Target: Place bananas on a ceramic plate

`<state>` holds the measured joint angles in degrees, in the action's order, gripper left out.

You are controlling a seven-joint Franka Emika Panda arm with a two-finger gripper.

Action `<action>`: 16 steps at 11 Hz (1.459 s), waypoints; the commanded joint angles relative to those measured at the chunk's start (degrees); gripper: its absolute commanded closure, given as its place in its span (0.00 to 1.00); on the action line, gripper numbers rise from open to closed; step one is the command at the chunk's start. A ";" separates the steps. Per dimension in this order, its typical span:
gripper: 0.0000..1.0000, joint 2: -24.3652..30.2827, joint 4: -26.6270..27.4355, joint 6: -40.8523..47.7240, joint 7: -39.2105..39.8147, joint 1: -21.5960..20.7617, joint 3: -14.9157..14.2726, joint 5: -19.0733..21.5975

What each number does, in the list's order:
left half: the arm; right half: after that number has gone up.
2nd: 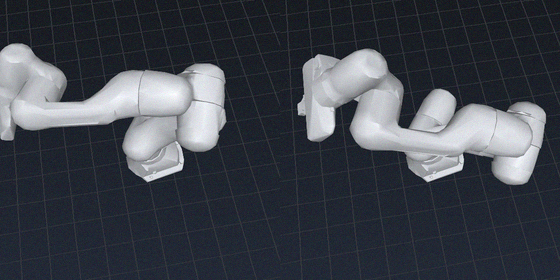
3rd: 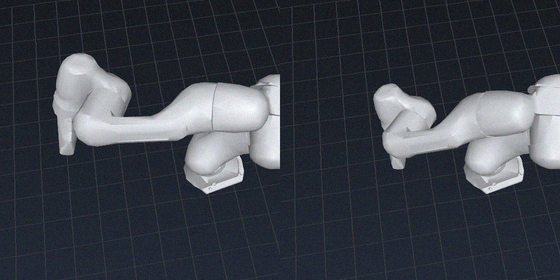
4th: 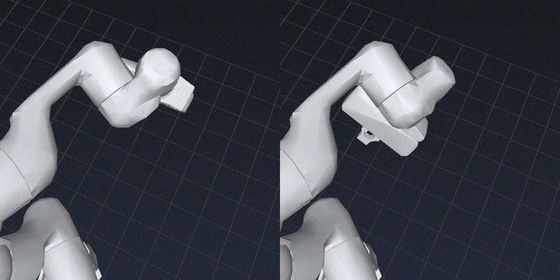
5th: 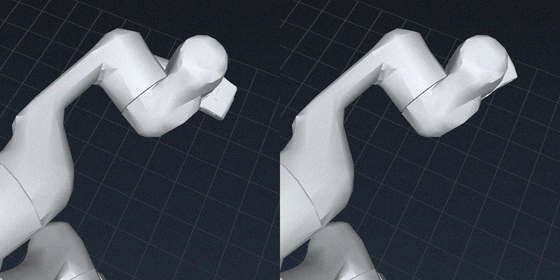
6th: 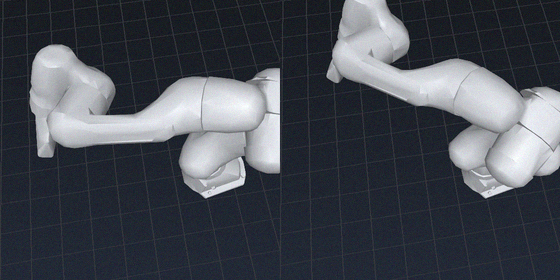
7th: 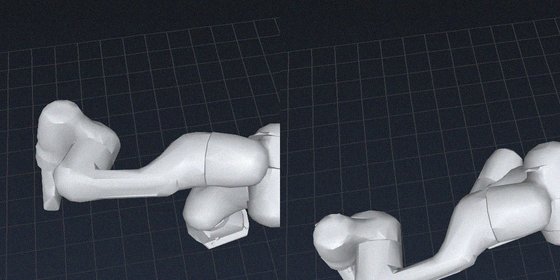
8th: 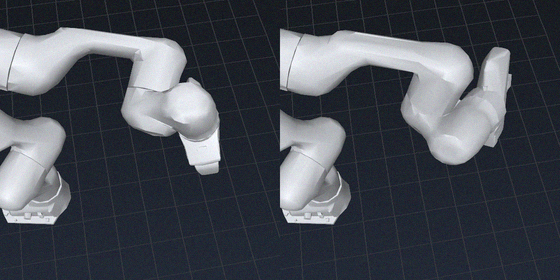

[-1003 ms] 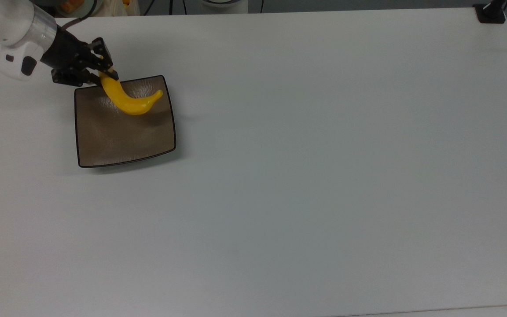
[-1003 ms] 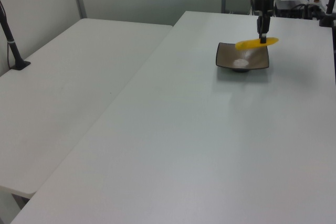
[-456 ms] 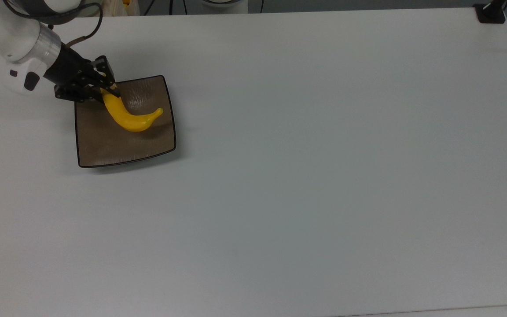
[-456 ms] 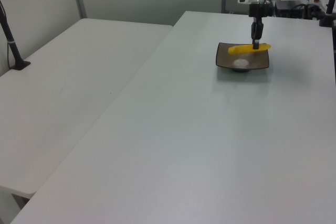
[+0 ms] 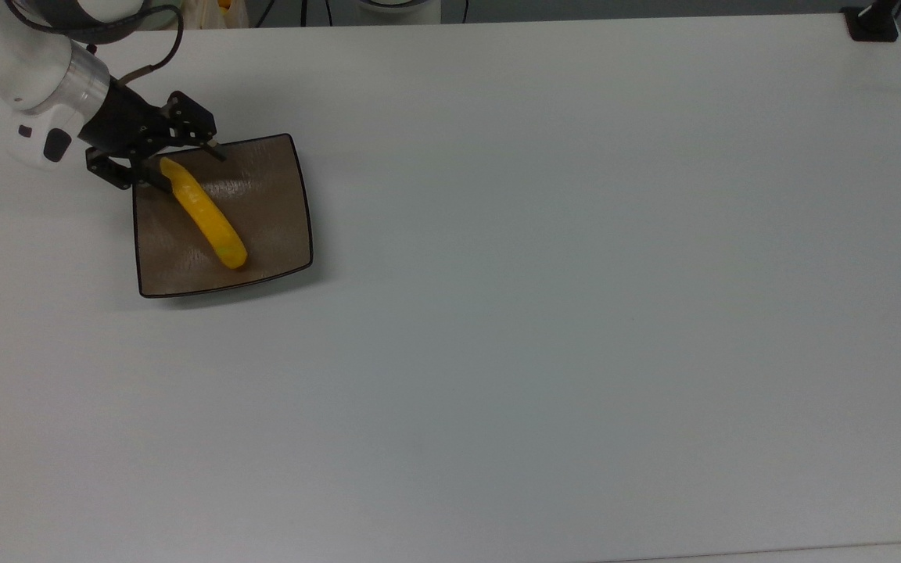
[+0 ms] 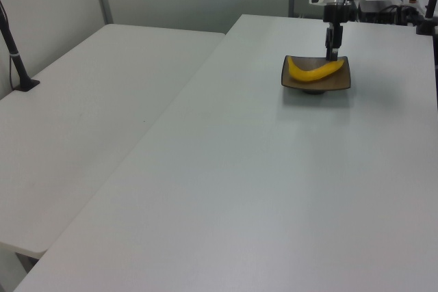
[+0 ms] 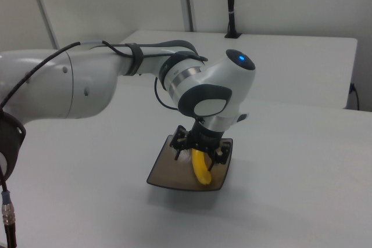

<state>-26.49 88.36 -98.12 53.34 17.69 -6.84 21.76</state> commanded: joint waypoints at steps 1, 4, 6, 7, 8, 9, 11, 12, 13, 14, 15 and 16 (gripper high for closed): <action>0.00 3.79 0.58 -0.24 -3.91 -3.01 -0.54 -0.13; 0.00 12.22 0.23 3.88 -24.43 -5.82 -0.63 -3.80; 0.00 18.81 0.23 6.78 -39.12 -9.59 -0.63 -9.78; 0.00 21.80 0.15 9.15 -44.50 -11.00 -0.63 -11.55; 0.00 24.79 0.06 12.22 -49.16 -12.32 -0.54 -11.82; 0.00 27.25 -0.03 15.03 -53.04 -14.07 -0.45 -12.09; 0.00 30.87 -0.03 17.77 -55.53 -18.81 0.25 -15.32; 0.00 31.49 -0.03 18.83 -55.54 -21.45 0.34 -16.56; 0.00 31.67 -0.03 18.40 -55.54 -23.39 0.51 -16.75; 0.00 31.24 -0.03 17.62 -55.54 -25.76 0.95 -17.36; 0.00 31.23 0.32 15.00 -55.54 -26.48 1.91 -17.89; 0.00 30.80 0.49 12.62 -55.54 -26.48 3.14 -17.80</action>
<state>4.14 87.12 -80.74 -1.59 -7.52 -5.42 5.29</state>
